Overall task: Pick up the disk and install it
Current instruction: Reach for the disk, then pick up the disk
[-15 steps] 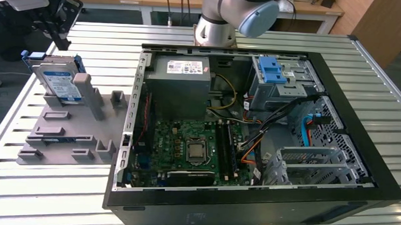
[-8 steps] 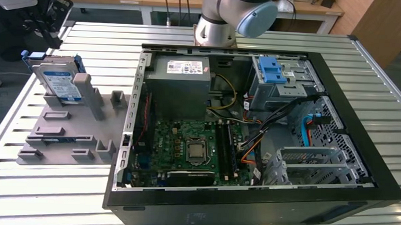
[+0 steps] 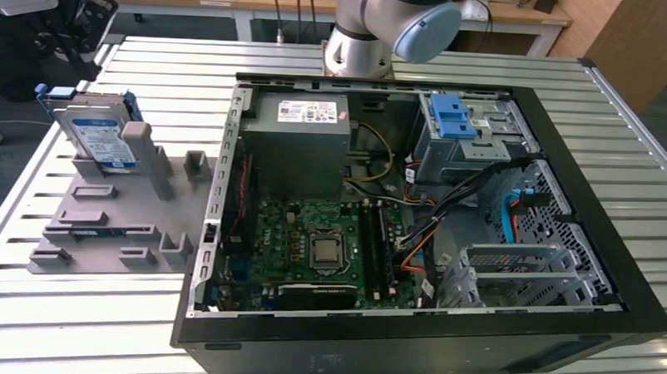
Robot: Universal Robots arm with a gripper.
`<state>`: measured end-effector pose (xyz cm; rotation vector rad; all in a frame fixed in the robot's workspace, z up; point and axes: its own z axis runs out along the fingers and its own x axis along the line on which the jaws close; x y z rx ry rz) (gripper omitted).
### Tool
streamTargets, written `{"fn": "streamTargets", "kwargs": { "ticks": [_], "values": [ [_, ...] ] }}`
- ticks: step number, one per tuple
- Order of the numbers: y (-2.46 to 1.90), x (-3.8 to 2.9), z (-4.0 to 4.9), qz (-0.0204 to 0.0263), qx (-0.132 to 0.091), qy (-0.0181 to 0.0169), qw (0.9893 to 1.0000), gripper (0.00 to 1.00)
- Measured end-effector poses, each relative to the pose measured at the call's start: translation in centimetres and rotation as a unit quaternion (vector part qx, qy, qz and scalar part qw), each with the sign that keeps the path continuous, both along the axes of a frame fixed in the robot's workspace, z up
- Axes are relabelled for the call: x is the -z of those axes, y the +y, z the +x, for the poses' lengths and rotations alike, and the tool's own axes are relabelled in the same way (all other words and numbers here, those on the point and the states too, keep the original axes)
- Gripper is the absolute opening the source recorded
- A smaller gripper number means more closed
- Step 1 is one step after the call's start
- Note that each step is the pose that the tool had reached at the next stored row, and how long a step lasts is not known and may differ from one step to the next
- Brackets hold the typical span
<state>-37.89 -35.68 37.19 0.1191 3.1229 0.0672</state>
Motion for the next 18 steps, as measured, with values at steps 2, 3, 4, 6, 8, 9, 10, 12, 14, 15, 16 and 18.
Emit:
{"fn": "streamTargets", "kwargs": {
  "ticks": [2, 3, 4, 6, 8, 9, 10, 12, 14, 15, 16, 18],
  "values": [
    [0.11, 0.02, -0.55, 0.0, 0.0, 0.0001, 1.0, 0.11],
    [0.21, 0.04, -0.95, 0.0, 0.0, 0.0001, 1.0, 0.11],
    [0.38, 0.08, -1.4, 0.0, 0.0, 0.0001, 1.0, 0.11],
    [1.33, 0.36, -4.22, 0.0, 0.0, 0.001, 1.0, 0.11],
    [1.39, 0.39, -4.66, 0.0, 0.0, 0.0015, 1.0, 0.11],
    [1.39, 0.39, -4.66, 0.0, 0.0, 0.0016, 1.0, 0.11],
    [1.39, 0.39, -4.67, 0.0, 0.0, 0.0016, 1.0, 0.11],
    [1.4, 0.44, -4.88, 0.0, 0.0, 0.0016, 1.0, 0.11],
    [1.4, 0.44, -4.9, 0.0, 0.0, 0.0016, 1.0, 0.11],
    [1.4, 0.44, -4.91, 0.0, 0.0, 0.0016, 1.0, 0.11],
    [1.4, 0.44, -4.92, 0.0, 0.0, 0.0016, 1.0, 0.11],
    [1.4, 0.45, -4.94, 0.0, 0.0, 0.0016, 1.0, 0.11]
  ]
}}
